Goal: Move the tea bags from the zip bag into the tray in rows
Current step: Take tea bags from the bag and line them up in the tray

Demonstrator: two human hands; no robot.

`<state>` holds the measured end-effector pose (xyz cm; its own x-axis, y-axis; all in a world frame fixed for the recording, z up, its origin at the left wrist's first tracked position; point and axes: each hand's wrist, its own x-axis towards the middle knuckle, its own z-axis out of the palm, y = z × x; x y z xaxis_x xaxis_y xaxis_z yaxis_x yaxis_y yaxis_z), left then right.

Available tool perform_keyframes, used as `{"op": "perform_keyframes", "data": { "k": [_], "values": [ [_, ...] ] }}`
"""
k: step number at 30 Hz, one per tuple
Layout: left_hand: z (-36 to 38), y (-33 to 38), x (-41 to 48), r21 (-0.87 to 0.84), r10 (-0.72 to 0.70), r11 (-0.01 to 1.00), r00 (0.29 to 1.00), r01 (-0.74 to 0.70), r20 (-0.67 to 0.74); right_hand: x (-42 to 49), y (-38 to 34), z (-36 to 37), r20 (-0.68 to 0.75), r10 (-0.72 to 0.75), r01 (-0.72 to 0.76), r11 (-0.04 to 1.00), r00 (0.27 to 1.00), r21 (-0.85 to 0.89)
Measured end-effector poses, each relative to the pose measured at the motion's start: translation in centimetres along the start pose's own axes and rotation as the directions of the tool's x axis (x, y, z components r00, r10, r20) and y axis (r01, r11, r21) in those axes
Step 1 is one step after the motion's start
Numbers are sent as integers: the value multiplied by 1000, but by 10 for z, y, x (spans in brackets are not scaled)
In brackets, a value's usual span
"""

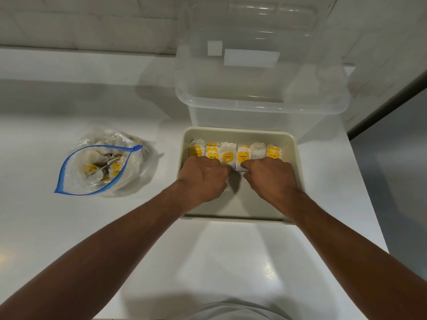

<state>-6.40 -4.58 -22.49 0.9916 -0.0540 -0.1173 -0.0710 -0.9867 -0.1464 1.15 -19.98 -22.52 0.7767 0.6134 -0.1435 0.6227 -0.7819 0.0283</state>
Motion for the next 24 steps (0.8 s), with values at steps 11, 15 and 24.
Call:
{"op": "perform_keyframes", "data": {
  "k": [11,15,24],
  "values": [
    [-16,-4,0,-74,-22,997,999,20,-26,4,1,-7,-26,7,-5,998,1000,65],
    [-19,-2,-1,-63,-43,997,999,42,-16,3,2,-12,-59,13,-7,995,998,99],
    [-29,-7,-19,-209,-158,968,985,141,-65,0,-8,-23,-91,92,-58,945,992,322]
  ]
}}
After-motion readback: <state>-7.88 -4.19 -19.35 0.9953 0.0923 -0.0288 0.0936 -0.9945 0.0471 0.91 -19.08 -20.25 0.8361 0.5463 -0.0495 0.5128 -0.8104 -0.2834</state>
